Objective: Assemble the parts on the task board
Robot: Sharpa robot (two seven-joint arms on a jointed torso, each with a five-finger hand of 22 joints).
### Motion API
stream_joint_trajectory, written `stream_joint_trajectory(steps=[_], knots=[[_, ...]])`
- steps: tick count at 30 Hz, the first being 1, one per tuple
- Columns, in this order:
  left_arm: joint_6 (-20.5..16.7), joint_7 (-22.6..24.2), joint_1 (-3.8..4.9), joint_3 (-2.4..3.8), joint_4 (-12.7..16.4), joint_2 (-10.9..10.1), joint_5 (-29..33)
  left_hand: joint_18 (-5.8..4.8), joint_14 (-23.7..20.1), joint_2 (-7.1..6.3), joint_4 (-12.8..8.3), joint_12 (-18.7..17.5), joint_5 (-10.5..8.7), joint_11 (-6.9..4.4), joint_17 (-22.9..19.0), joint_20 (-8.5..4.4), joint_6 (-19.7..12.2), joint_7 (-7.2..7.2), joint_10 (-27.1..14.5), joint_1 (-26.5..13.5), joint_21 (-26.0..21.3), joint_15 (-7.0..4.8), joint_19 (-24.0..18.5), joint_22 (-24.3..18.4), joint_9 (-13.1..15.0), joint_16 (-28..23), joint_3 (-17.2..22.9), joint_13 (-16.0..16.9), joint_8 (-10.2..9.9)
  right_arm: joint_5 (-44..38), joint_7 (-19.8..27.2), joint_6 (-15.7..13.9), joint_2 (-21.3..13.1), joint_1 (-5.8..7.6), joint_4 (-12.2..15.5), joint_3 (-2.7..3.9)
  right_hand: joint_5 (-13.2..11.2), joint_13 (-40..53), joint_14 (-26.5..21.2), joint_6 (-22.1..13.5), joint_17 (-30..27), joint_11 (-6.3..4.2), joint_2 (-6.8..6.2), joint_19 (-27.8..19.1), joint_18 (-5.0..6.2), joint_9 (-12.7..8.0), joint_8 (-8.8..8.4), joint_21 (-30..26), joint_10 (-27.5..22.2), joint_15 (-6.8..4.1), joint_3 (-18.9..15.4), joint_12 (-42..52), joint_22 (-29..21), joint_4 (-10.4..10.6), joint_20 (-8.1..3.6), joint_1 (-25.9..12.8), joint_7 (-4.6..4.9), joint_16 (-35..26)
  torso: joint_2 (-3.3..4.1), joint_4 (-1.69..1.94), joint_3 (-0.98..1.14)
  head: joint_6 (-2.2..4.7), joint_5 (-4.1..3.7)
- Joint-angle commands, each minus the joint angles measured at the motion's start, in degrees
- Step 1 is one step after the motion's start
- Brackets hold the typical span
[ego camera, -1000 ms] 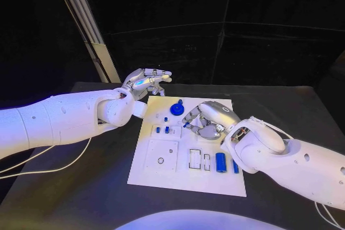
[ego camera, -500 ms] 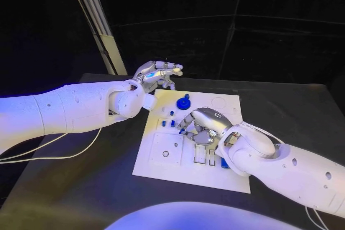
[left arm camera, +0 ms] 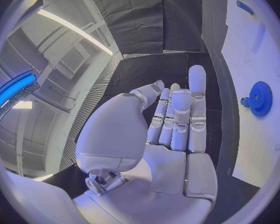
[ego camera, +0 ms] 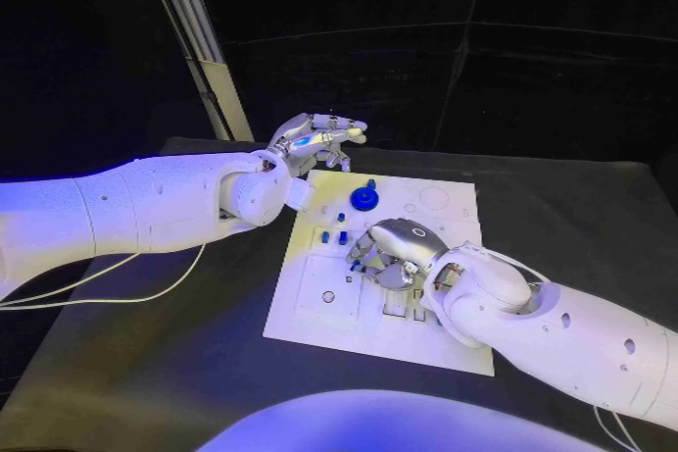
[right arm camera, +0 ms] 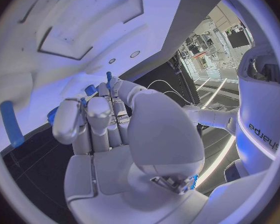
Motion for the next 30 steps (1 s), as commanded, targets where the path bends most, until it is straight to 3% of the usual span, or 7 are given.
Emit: stream_joint_trajectory(steps=[1,7,30], knots=[[0.83,0.34,0.12,0.06,0.02,0.04,0.14,0.82,-0.32,0.34,-0.09,0.25,0.0,0.04,-0.07,-0.06,-0.27,0.06,-0.48,0.25,-0.31,0.13,0.48,-0.07,0.09,0.22,-0.31,0.07,0.2,-1.41,0.41,2.41,0.31,-0.02,-0.17,-0.04,0.14,0.06,0.18,0.0,-0.03,-0.12,0.17,0.37,-0.31,-0.09,-0.31,0.29,0.45,-0.07,0.02,0.14,0.06,-0.38,0.01,0.0,0.61,0.2,-0.03,0.01,-0.03,-0.15,-0.01],[0.88,0.28,0.13,0.06,0.04,0.03,0.14,0.82,-0.32,0.34,-0.09,0.25,0.0,0.04,-0.07,-0.06,-0.27,0.06,-0.48,0.25,-0.31,0.13,0.48,-0.07,0.09,0.22,-0.31,0.07,0.2,-1.6,0.54,2.94,0.77,-0.11,-0.41,-0.11,0.12,0.06,0.19,0.0,0.0,-0.12,0.18,0.38,-0.31,-0.09,-0.32,0.31,0.44,-0.06,0.01,0.14,0.08,-0.38,0.01,-0.02,0.62,0.22,0.02,-0.07,0.05,-0.21,0.11],[0.92,0.15,0.14,0.06,-0.11,-0.03,0.14,0.81,-0.32,0.33,-0.18,0.29,-0.01,0.05,-0.06,-0.06,-0.33,0.08,-0.57,0.33,-0.34,0.13,0.5,-0.1,0.08,0.27,-0.36,0.06,0.21,-2.68,0.62,3.92,0.96,-0.56,-0.43,-0.31,0.02,0.07,0.2,0.04,0.08,-0.13,0.32,0.4,-0.31,-0.09,-0.32,0.34,0.45,-0.04,0.06,0.16,0.11,-0.42,0.04,-0.07,0.6,0.31,-0.03,-0.02,0.01,-0.74,0.57]])
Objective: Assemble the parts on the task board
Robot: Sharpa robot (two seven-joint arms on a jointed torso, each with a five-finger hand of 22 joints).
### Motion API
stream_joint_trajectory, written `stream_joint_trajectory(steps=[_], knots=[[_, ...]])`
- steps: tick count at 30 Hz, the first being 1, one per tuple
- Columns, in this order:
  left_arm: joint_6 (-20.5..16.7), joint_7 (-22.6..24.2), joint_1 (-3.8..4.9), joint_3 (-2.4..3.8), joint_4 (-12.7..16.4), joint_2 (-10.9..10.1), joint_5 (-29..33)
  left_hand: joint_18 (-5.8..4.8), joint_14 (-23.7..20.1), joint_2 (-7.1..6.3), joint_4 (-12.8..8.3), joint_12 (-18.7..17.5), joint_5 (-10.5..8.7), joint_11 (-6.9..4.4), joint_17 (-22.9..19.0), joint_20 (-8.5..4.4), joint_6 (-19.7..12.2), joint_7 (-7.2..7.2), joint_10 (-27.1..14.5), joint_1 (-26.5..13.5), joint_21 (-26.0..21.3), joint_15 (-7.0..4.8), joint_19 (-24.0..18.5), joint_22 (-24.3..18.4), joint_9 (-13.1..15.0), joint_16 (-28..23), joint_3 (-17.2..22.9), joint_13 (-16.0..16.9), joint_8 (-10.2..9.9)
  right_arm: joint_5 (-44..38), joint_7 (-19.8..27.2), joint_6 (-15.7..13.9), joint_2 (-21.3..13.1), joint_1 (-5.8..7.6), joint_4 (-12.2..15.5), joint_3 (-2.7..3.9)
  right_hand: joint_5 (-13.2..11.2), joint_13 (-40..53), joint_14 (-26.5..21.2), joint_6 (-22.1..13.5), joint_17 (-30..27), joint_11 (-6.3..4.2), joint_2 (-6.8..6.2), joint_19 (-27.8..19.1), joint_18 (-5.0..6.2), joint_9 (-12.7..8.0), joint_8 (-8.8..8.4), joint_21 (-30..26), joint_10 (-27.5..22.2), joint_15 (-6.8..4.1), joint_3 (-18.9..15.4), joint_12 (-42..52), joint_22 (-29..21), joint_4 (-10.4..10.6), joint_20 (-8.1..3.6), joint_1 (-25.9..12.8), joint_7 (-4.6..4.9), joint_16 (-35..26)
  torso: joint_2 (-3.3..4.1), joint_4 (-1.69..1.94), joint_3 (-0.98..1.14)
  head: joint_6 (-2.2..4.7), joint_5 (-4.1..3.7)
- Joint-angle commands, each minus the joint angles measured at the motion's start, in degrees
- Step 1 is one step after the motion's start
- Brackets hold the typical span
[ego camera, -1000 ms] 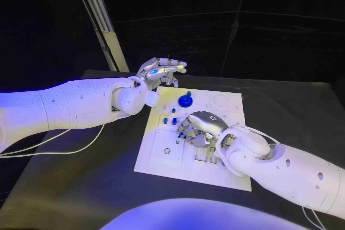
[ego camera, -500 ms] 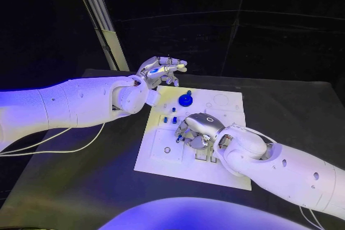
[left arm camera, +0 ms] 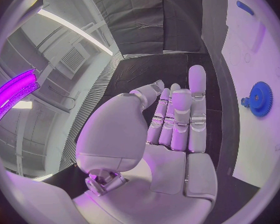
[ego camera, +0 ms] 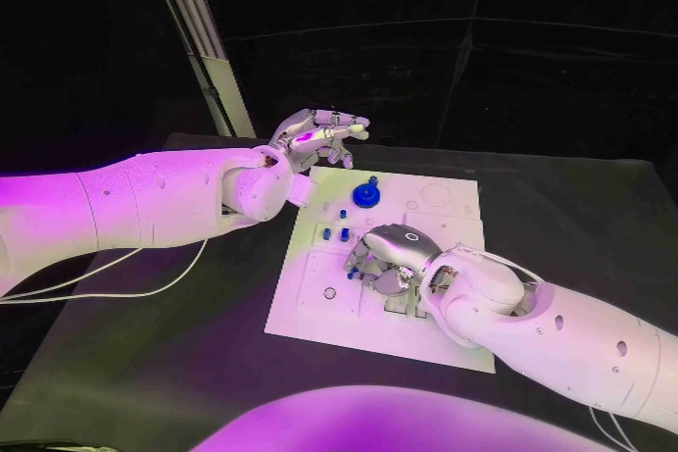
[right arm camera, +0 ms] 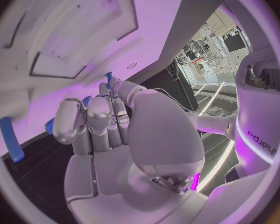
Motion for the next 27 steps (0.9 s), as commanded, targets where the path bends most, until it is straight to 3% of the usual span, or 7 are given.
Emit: stream_joint_trajectory(steps=[1,27], knots=[[0.68,0.22,0.11,0.06,0.0,-0.02,0.14,0.81,-0.32,0.34,-0.02,0.3,-0.01,-0.16,-0.04,-0.06,-0.33,0.08,-0.36,0.33,-0.34,0.13,0.5,-0.05,0.08,0.26,-0.2,0.06,0.21,-0.82,0.43,0.64,0.0,0.0,0.19,-0.02,0.14,0.07,0.2,0.07,0.08,-0.12,0.33,0.4,-0.32,-0.08,-0.33,0.34,0.45,-0.04,-0.09,0.19,0.05,-0.27,0.04,-0.05,0.21,0.31,0.0,0.01,-0.02,-0.07,0.1],[0.49,0.27,0.11,0.06,0.01,-0.08,0.14,0.81,-0.32,0.29,-0.1,0.35,-0.02,-0.12,-0.03,-0.05,-0.45,0.12,-0.46,0.36,-0.37,0.15,0.52,-0.07,0.06,0.31,-0.29,0.05,0.21,-8.51,-3.98,4.02,1.14,-0.12,0.49,-0.16,0.32,0.1,0.06,0.05,-0.25,-0.15,-0.35,0.27,-0.28,-0.1,-0.49,0.37,0.25,-0.01,-1.31,0.17,0.01,-0.1,0.14,-1.78,0.13,0.35,-0.02,0.02,-0.06,-0.36,0.17]])
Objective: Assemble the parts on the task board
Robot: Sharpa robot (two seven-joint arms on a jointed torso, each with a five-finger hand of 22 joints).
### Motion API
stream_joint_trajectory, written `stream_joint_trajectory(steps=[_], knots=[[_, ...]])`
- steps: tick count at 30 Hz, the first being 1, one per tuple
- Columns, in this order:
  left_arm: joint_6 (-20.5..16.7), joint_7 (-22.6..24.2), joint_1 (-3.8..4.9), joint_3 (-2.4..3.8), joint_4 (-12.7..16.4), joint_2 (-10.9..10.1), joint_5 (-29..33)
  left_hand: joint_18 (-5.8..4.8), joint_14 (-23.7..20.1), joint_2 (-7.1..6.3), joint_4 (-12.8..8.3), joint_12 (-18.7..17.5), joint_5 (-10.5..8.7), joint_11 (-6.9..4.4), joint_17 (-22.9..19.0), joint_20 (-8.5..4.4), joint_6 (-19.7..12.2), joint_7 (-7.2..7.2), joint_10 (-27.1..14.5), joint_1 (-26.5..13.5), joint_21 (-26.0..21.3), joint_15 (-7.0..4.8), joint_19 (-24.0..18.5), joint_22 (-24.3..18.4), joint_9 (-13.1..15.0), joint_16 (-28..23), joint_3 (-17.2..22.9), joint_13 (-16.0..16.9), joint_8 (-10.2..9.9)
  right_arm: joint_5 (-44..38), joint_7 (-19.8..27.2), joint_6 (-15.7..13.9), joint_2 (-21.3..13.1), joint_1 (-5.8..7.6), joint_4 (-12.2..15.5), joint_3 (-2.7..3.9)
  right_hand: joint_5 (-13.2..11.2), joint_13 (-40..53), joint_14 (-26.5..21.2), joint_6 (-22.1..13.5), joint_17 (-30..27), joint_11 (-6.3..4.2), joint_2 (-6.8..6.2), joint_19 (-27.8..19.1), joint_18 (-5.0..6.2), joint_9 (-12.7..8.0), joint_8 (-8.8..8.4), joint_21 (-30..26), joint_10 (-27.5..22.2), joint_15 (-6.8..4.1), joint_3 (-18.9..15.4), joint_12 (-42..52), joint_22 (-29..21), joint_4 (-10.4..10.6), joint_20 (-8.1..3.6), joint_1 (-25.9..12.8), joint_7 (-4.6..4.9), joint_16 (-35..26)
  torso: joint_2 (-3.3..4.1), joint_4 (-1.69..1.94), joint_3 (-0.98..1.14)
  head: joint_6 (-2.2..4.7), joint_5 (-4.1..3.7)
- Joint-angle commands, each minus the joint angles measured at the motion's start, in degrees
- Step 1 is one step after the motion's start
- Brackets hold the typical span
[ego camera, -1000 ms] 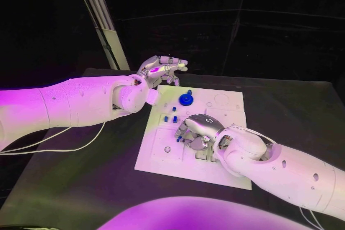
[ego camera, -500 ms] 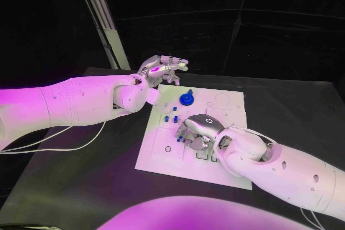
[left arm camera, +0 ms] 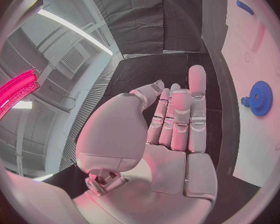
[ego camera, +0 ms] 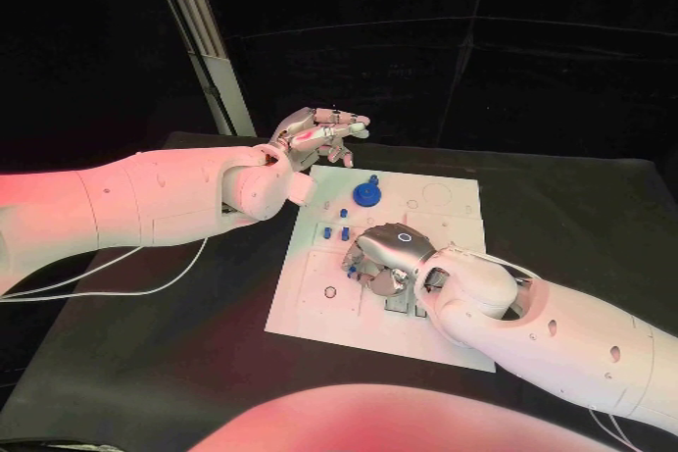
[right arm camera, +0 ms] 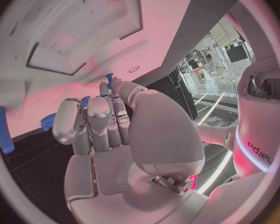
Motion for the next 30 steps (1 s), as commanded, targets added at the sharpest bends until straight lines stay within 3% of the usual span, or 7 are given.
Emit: stream_joint_trajectory(steps=[1,11,14,20,30], knots=[[0.49,0.28,0.11,0.06,0.07,-0.03,0.14,0.81,-0.32,0.29,-0.1,0.35,-0.02,-0.12,-0.04,-0.05,-0.45,0.12,-0.47,0.36,-0.37,0.15,0.52,-0.09,0.06,0.31,-0.29,0.05,0.21,-2.13,-1.3,1.9,0.04,-0.12,-0.03,-0.2,0.45,-0.13,0.05,0.03,-0.06,0.06,0.08,0.27,-0.29,-0.08,-0.27,0.14,0.02,-0.01,-0.4,0.1,-0.07,0.08,0.15,-0.6,0.13,0.36,-0.01,0.04,-0.03,-0.11,0.0],[0.65,0.27,0.12,0.06,0.11,-0.09,0.14,0.81,-0.32,0.29,-0.1,0.35,-0.02,-0.12,-0.04,-0.05,-0.45,0.12,-0.47,0.36,-0.37,0.15,0.52,-0.09,0.06,0.31,-0.29,0.05,0.21,-2.33,-1.33,1.84,0.14,-0.12,0.05,-0.27,0.71,-0.17,0.02,-0.19,-0.12,0.12,-0.02,0.2,-0.27,-0.13,-0.37,0.1,-0.21,0.03,-0.58,-0.01,-0.14,0.15,0.17,-0.93,0.16,0.37,-0.03,-0.05,-0.03,-0.13,-0.02],[0.68,0.24,0.12,0.06,0.13,-0.11,0.14,0.81,-0.32,0.29,-0.1,0.35,-0.02,-0.12,-0.04,-0.05,-0.45,0.12,-0.47,0.36,-0.37,0.15,0.52,-0.09,0.06,0.31,-0.29,0.05,0.21,-2.32,-1.34,1.69,0.12,-0.12,-0.07,-0.28,0.77,-0.61,-0.42,-1.8,-1.61,0.64,-0.36,-0.58,-0.05,-0.52,-0.72,-0.59,-2.13,0.44,-0.67,-1.04,-1.27,0.36,0.39,-1.66,0.64,-0.61,-0.05,-0.02,-0.03,-0.09,-0.04],[0.67,0.19,0.12,0.06,0.13,-0.18,0.14,0.81,-0.32,0.29,-0.1,0.35,-0.02,-0.12,-0.04,-0.05,-0.45,0.12,-0.47,0.36,-0.37,0.15,0.52,-0.09,0.06,0.31,-0.29,0.05,0.21,-1.87,-0.96,0.48,-0.04,-0.12,-0.19,-0.29,0.86,-0.89,-1.55,-5.98,-5.14,2.34,-2.38,-2.48,0.48,-0.98,-0.67,-2.43,-7.53,1.76,-1.82,-3.61,-3.99,1.17,1.55,-3.94,2.05,-3.1,-0.03,0.02,-0.02,-0.07,-0.07],[0.82,0.09,0.12,0.06,-0.02,-0.17,0.14,0.81,-0.32,0.29,-0.1,0.35,-0.02,-0.12,-0.04,-0.05,-0.45,0.12,-0.47,0.36,-0.37,0.15,0.52,-0.09,0.06,0.31,-0.29,0.05,0.21,-0.53,0.15,-2.99,-0.38,-0.13,0.14,-0.3,0.84,-0.75,-1.68,-7.07,-5.83,2.68,-2.87,-2.79,0.62,-0.92,-0.62,-2.88,-8.46,2.04,-3.16,-3.3,-4.53,1.6,1.99,-4.7,2.44,-3.54,0.0,-0.09,0.04,-0.07,-0.08]])
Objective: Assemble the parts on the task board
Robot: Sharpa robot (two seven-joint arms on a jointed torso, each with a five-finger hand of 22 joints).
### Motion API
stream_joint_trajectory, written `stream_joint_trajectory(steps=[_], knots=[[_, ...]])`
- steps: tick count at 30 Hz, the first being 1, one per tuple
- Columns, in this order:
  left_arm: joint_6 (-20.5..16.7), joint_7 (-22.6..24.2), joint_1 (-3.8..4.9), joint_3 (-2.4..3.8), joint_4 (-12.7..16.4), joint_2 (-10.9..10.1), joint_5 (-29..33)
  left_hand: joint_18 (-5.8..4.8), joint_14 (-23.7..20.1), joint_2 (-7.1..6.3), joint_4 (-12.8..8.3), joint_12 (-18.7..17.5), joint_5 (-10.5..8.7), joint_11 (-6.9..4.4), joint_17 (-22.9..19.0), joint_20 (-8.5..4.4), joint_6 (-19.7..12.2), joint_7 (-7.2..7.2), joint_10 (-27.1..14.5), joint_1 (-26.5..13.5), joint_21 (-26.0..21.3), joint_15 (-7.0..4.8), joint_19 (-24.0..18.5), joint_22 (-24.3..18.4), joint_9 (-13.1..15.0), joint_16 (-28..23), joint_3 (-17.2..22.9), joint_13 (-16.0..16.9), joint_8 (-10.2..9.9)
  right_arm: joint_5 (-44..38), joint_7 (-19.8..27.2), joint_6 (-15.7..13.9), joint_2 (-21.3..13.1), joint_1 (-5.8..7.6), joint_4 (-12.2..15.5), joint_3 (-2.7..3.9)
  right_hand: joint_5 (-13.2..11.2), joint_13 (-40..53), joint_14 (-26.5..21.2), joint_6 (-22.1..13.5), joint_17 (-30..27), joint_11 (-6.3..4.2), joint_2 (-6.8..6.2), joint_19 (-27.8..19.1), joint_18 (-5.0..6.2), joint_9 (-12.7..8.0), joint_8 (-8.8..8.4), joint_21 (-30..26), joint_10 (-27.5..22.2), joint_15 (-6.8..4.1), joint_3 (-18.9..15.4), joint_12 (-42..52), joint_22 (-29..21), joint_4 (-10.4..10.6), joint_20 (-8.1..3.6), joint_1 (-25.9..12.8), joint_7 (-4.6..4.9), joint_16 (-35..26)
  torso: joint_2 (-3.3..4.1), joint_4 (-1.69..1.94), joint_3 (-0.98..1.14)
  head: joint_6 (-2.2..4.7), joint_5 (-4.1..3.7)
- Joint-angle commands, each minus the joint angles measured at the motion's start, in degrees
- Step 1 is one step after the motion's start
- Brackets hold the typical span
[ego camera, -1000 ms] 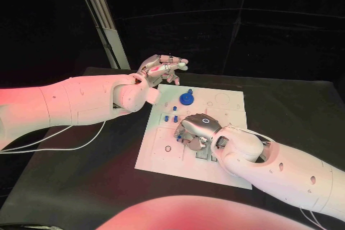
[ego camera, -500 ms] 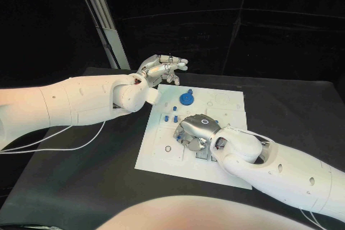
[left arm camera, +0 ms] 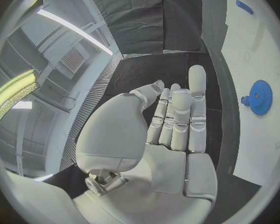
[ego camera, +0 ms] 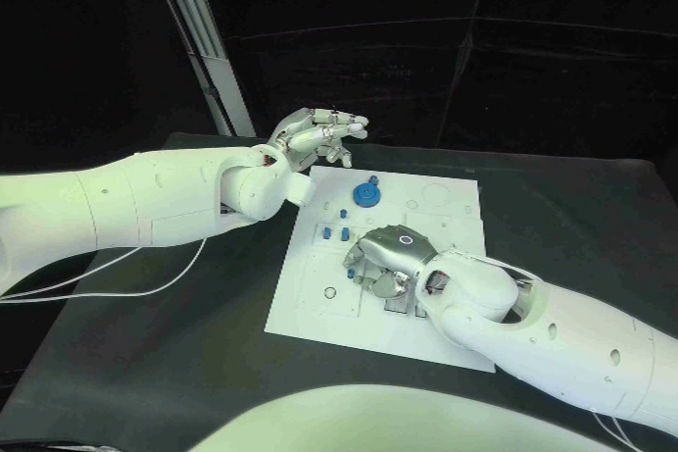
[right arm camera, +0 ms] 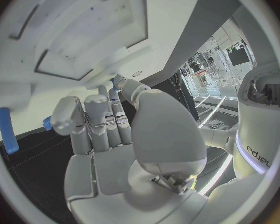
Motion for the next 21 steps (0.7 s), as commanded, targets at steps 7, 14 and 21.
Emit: stream_joint_trajectory(steps=[7,14,21], knots=[[0.87,0.09,0.11,0.05,-0.22,0.03,0.14,0.8,-0.36,0.32,-0.15,0.43,-0.02,-0.09,-0.13,-0.04,-0.54,0.16,-0.54,0.38,-0.4,0.17,0.55,-0.12,0.05,0.32,-0.37,0.05,0.21,2.42,1.77,-7.45,-1.5,-0.19,1.54,0.01,0.49,0.13,0.09,-0.65,0.23,-0.13,0.35,0.0,0.59,0.08,-0.16,-0.13,-0.22,0.41,-0.57,0.66,0.16,0.21,0.1,-0.7,-0.06,-0.01,0.05,-0.06,0.09,0.06,-0.16],[0.91,0.07,0.1,0.05,-0.33,-0.2,0.14,0.8,-0.36,0.32,-0.15,0.43,-0.02,-0.09,-0.13,-0.04,-0.54,0.16,-0.54,0.38,-0.4,0.17,0.55,-0.12,0.05,0.32,-0.37,0.05,0.21,7.18,1.5,-8.46,-6.5,-0.27,5.61,0.13,0.63,0.17,0.29,-1.02,0.46,-0.2,0.34,0.25,0.55,0.07,-0.21,0.0,0.48,0.36,-1.21,1.44,0.34,0.67,0.09,-1.12,0.02,0.3,-0.06,-0.09,-0.04,0.5,-0.68],[0.92,0.07,0.08,0.04,-0.29,-0.54,0.14,0.8,-0.38,0.34,-0.16,0.46,-0.02,-0.08,-0.2,-0.04,-0.56,0.17,-0.57,0.39,-0.41,0.18,0.55,-0.13,0.05,0.3,-0.39,0.05,0.22,11.01,-2.07,-4.19,-12.74,0.29,8.92,3.34,-0.72,-0.05,-0.86,-6.67,-3.77,-0.12,-1.07,-1.88,1.26,-0.11,-0.38,-2.43,-4.28,0.42,-7.22,0.4,-3.34,2.44,0.16,-2.92,-0.41,-2.62,-0.07,-0.18,-0.03,1.58,-2.15]])
